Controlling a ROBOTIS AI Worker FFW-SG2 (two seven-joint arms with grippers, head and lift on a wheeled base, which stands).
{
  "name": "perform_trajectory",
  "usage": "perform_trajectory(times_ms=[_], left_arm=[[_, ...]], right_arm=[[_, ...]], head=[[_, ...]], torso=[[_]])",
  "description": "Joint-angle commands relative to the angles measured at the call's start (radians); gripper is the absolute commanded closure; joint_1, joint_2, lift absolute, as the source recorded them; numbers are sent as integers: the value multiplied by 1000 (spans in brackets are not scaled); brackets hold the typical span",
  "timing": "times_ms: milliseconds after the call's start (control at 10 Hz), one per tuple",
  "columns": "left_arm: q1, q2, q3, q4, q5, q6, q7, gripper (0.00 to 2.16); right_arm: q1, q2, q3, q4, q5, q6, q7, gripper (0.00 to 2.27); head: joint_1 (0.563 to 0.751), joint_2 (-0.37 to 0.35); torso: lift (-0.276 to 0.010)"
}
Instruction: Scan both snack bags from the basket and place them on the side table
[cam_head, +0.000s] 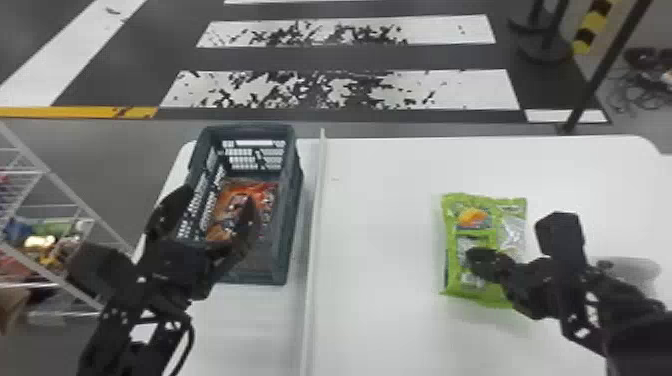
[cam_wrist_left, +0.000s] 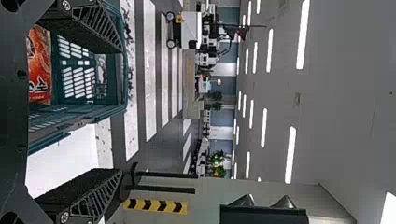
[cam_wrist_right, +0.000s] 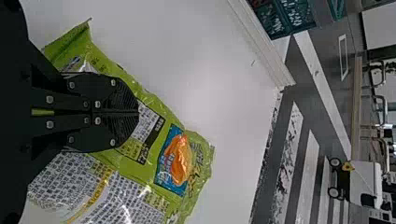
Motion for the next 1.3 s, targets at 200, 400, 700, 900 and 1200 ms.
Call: perform_trajectory(times_ms=[200,400,700,900,1200], left_arm=[[1,3,0,-3,0,0,0,87],[1,4,-3,-3,1,0,0,87],[4,4,-5,-6,0,-3,0,87],[6,4,-6,-6,0,-3,0,87],[9,7,-6,-6,1,-3,0,87]], right_arm=[[7,0,10,50,4,-65,-4,2260],[47,0,-10,-91,1,-35,-4,2260],[73,0,5,-231,-12,12,-1,2260],[46,6,68,-180,13,21,-1,2260],[-22,25,148,-42,79,12,-4,2260]], head=[[695,102],[695,102],[695,103],[695,121],[695,178]], torso=[[-75],[-75],[-75],[-75],[-75]])
